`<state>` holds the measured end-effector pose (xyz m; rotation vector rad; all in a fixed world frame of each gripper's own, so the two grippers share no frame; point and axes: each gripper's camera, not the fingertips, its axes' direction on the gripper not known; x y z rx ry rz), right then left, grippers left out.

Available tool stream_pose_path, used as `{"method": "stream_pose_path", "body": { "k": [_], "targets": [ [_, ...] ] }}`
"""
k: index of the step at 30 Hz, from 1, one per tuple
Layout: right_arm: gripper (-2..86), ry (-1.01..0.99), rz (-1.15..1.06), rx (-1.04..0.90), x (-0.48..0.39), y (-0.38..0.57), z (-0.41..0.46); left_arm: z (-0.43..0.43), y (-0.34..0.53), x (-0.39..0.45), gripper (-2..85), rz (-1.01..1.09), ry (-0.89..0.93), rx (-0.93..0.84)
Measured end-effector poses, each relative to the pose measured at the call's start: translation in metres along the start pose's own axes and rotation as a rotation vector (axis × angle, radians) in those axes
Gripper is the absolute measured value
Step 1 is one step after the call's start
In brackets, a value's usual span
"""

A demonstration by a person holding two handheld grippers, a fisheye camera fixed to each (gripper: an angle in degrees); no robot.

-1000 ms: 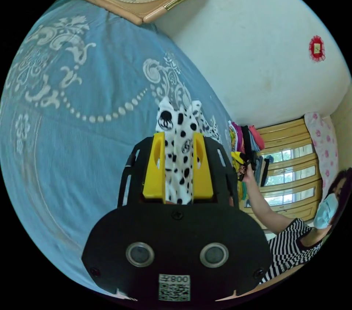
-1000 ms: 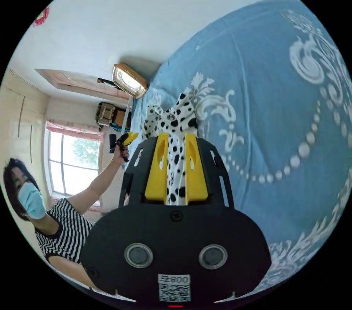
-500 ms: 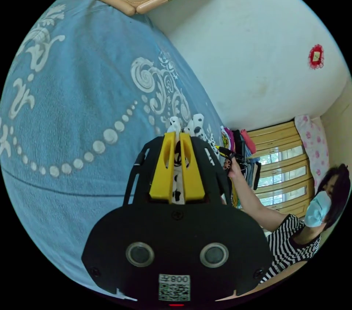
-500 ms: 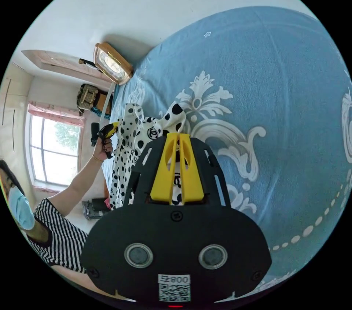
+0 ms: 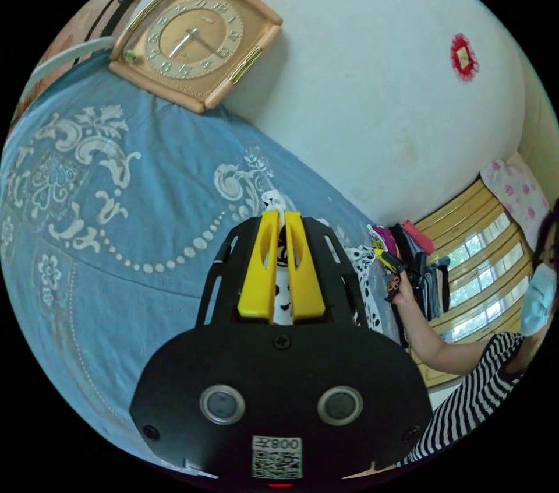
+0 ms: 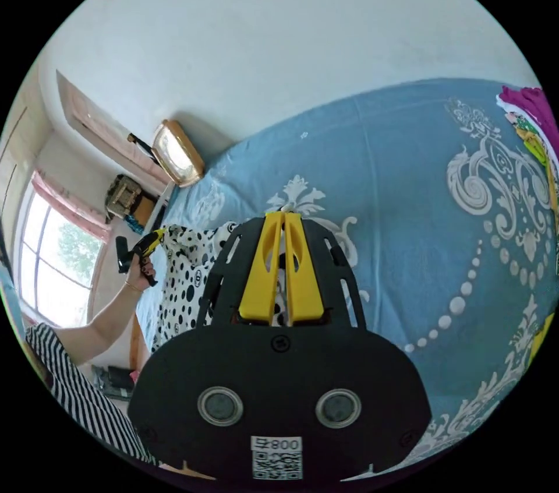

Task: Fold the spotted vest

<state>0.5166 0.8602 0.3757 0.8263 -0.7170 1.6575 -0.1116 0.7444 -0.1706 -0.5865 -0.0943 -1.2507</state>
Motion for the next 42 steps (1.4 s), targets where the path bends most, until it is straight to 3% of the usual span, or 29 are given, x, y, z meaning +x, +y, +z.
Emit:
{"method": "stream_pose_path", "body": {
  "k": [3,9,14,21,26,33,39,42],
  "targets": [
    [0.2,0.021,0.041,-0.063,0.009,-0.013,0.023,0.018,-0.005,-0.020,2.2,-0.064,-0.092,-0.050],
    [0.3,0.015,-0.075,0.041,-0.019,-0.029,-0.001,0.001,-0.012,-0.030,2.2,-0.095,0.096,0.101],
    [0.4,-0.007,-0.088,0.156,-0.018,-0.023,-0.020,-0.015,-0.009,-0.034,2.4,-0.096,0.118,0.207],
    [1.3,0.036,0.006,-0.111,0.016,-0.056,0.031,0.030,-0.035,-0.056,4.7,-0.082,-0.065,-0.014],
    [4.4,-0.013,0.001,-0.095,0.033,-0.035,0.005,0.014,-0.018,-0.061,7.6,-0.077,0.039,0.039],
    [6.0,-0.116,0.015,-0.306,0.035,0.043,0.001,-0.001,0.044,-0.065,8.1,-0.075,-0.029,-0.152],
    [5.8,-0.135,0.049,-0.283,0.033,0.053,0.004,0.022,0.061,-0.062,6.0,-0.060,-0.059,-0.217],
    [5.2,-0.144,0.036,-0.330,0.025,0.054,0.013,0.035,0.059,-0.064,3.9,-0.060,0.016,-0.246]
  ]
}}
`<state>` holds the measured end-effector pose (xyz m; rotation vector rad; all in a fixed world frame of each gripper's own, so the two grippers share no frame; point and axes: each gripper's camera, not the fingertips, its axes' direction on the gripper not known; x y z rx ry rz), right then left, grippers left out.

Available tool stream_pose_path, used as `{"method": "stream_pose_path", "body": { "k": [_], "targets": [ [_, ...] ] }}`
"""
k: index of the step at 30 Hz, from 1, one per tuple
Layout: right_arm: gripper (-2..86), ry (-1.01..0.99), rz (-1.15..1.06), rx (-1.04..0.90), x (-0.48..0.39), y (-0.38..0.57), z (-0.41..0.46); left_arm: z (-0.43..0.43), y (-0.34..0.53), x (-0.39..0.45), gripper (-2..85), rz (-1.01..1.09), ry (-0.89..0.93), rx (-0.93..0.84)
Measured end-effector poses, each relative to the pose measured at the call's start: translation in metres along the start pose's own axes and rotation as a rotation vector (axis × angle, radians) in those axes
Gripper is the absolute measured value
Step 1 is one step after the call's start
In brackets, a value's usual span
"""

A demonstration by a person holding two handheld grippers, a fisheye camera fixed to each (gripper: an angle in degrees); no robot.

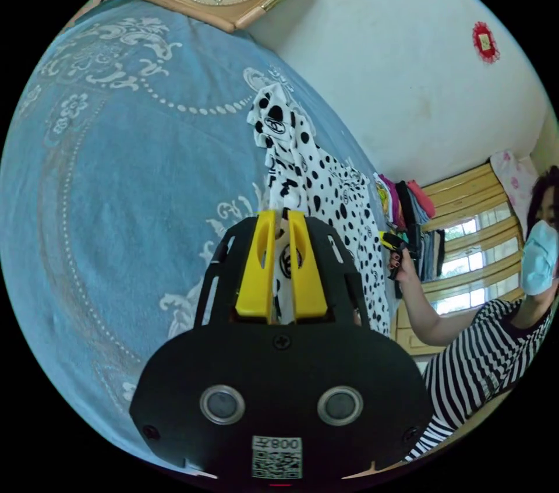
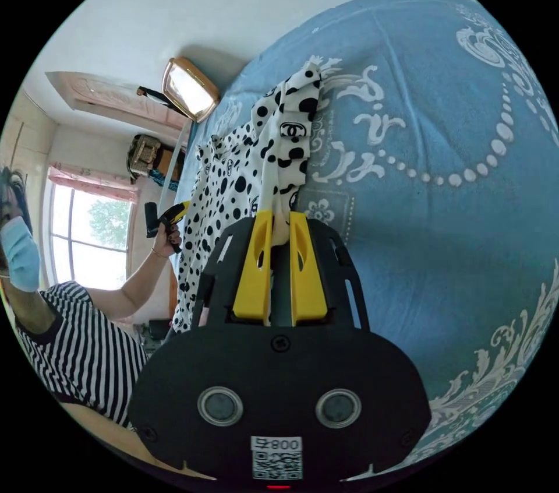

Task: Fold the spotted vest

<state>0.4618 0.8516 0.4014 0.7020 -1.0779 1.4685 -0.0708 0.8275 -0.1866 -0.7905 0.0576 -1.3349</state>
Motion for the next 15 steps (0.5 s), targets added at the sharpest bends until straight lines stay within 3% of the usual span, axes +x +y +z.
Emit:
{"method": "stream_pose_path", "body": {
  "k": [6,15],
  "targets": [
    [1.5,0.023,0.018,-0.005,-0.004,0.000,0.006,0.024,-0.001,0.000,0.8,0.011,-0.002,-0.036],
    [0.6,0.204,0.027,0.051,-0.010,-0.005,-0.017,-0.001,0.001,0.009,1.0,0.098,-0.160,0.116]
  ]
}}
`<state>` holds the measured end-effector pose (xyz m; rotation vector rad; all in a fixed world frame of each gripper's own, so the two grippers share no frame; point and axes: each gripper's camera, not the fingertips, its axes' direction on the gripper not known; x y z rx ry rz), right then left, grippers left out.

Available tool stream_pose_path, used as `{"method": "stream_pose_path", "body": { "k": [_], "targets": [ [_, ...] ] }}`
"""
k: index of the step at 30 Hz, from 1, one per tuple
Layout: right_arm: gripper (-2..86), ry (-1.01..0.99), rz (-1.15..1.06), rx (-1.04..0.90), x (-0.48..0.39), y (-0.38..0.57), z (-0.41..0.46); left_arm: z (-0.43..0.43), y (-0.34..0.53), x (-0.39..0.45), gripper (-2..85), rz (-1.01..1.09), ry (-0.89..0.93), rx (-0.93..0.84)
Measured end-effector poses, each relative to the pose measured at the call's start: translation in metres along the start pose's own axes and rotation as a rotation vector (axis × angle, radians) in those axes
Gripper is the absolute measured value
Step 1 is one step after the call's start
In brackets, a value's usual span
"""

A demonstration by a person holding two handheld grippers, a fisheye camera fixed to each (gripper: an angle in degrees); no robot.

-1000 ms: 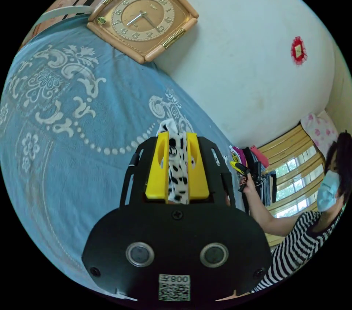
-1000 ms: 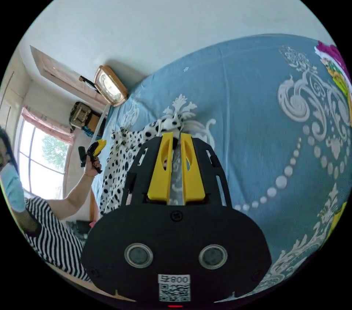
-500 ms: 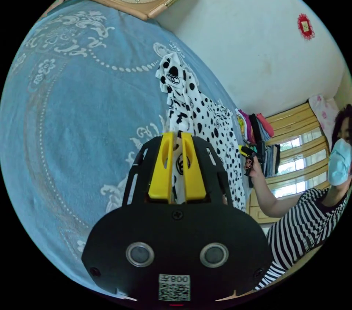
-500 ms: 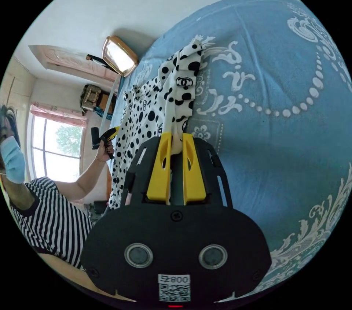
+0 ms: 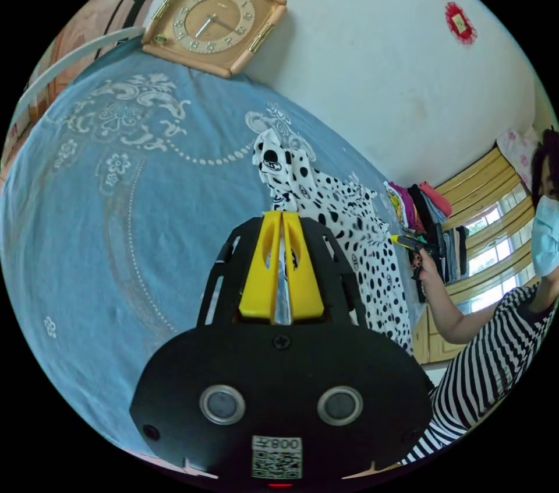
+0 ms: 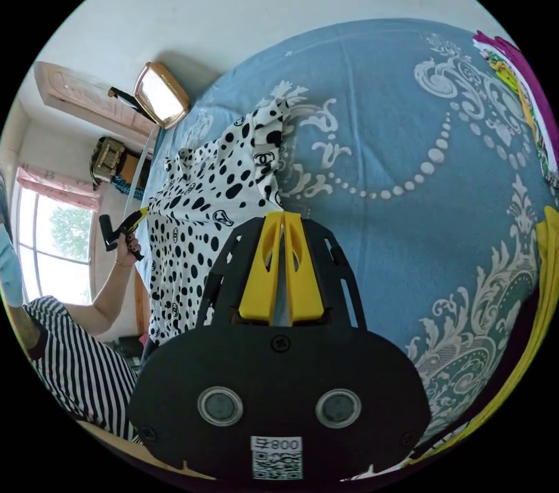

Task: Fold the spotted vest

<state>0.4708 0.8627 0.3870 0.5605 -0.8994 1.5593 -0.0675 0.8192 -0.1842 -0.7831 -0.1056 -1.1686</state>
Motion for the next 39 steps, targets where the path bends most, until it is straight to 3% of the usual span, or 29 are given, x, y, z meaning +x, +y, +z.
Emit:
{"method": "stream_pose_path", "body": {
  "k": [4,10,15,19,26,29,32,39],
  "targets": [
    [1.1,-0.035,0.027,-0.015,0.004,0.002,0.016,0.042,0.008,-0.015,3.2,-0.062,0.041,-0.108],
    [4.1,0.018,0.028,0.077,-0.007,0.001,0.001,0.050,0.007,-0.017,7.6,-0.071,0.106,0.033],
    [6.4,0.010,-0.056,0.048,-0.036,-0.039,0.029,0.098,-0.020,-0.005,8.4,0.001,0.124,-0.032],
    [4.6,0.086,-0.080,-0.020,-0.058,-0.059,0.063,0.155,-0.039,0.012,4.3,0.061,0.009,-0.136],
    [1.4,0.156,-0.059,0.027,-0.070,-0.049,0.071,0.180,-0.028,0.011,1.9,0.028,-0.081,-0.082],
    [2.0,0.158,-0.081,0.111,-0.088,-0.044,0.065,0.181,-0.019,0.015,2.4,0.015,-0.031,0.023],
    [4.1,0.171,-0.149,0.167,-0.121,-0.052,0.068,0.205,-0.023,0.046,2.6,0.114,0.055,0.051],
    [6.1,0.203,-0.308,0.101,-0.197,-0.107,0.128,0.349,-0.059,0.152,2.6,0.416,0.182,-0.117]
  ]
}}
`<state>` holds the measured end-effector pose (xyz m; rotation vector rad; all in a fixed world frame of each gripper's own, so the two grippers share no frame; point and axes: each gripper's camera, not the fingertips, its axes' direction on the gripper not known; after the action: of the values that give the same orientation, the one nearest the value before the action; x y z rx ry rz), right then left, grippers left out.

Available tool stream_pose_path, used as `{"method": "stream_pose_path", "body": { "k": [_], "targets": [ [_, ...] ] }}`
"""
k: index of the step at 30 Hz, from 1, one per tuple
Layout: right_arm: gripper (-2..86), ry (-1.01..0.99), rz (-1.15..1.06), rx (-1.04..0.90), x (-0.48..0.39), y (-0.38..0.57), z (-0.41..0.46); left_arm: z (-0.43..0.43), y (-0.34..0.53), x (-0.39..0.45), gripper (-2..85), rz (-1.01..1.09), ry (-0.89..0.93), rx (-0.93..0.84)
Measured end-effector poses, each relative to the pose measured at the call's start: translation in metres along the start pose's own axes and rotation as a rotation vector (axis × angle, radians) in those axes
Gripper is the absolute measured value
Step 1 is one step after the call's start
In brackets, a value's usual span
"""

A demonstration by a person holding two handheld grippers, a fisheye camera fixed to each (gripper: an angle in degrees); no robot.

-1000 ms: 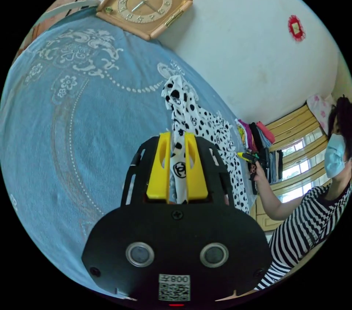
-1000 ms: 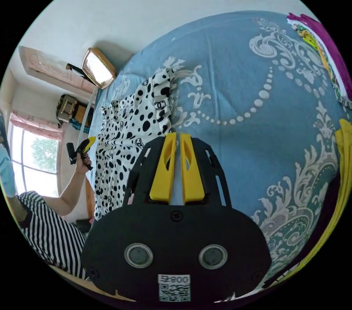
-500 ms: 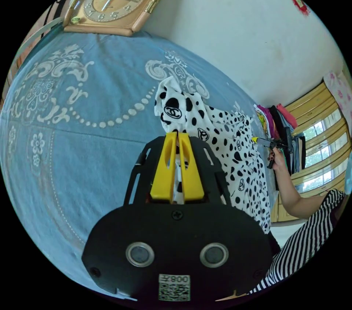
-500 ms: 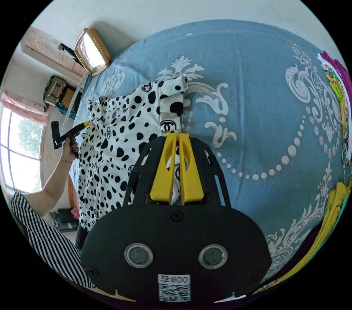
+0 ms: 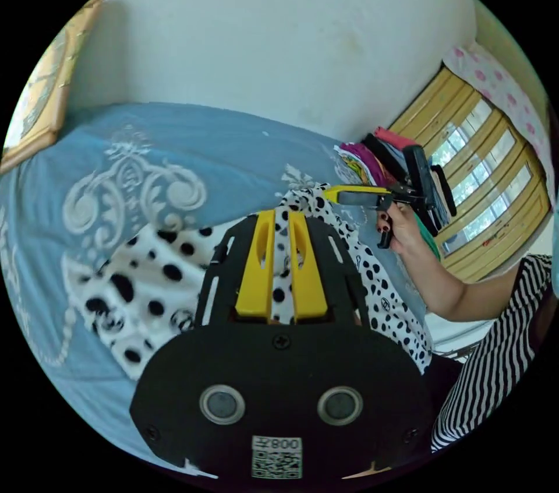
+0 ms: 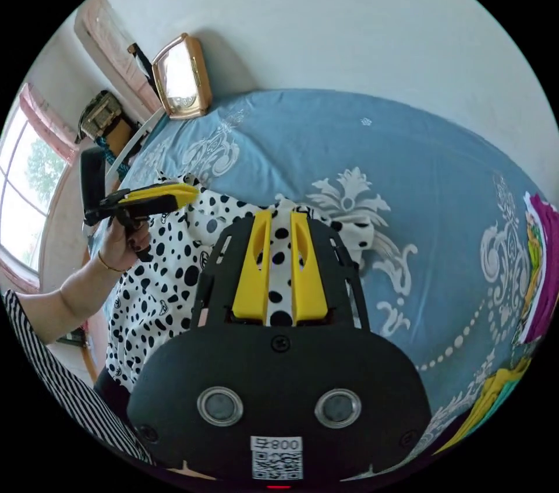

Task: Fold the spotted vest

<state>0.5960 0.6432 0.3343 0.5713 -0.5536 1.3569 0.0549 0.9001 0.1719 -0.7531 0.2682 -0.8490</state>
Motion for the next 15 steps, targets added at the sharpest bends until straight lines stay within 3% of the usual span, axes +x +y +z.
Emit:
{"method": "stream_pose_path", "body": {
  "k": [5,7,15],
  "targets": [
    [5.5,0.104,-0.063,-0.102,-0.028,-0.024,0.043,0.090,-0.026,0.012,1.3,0.055,-0.033,-0.140],
    [4.8,0.110,-0.061,-0.125,-0.032,-0.025,0.055,0.127,-0.019,0.011,0.7,0.049,-0.047,-0.281],
    [1.0,0.042,-0.018,-0.069,-0.045,-0.024,0.068,0.166,-0.009,0.011,0.3,0.029,-0.012,-0.196]
  ]
}}
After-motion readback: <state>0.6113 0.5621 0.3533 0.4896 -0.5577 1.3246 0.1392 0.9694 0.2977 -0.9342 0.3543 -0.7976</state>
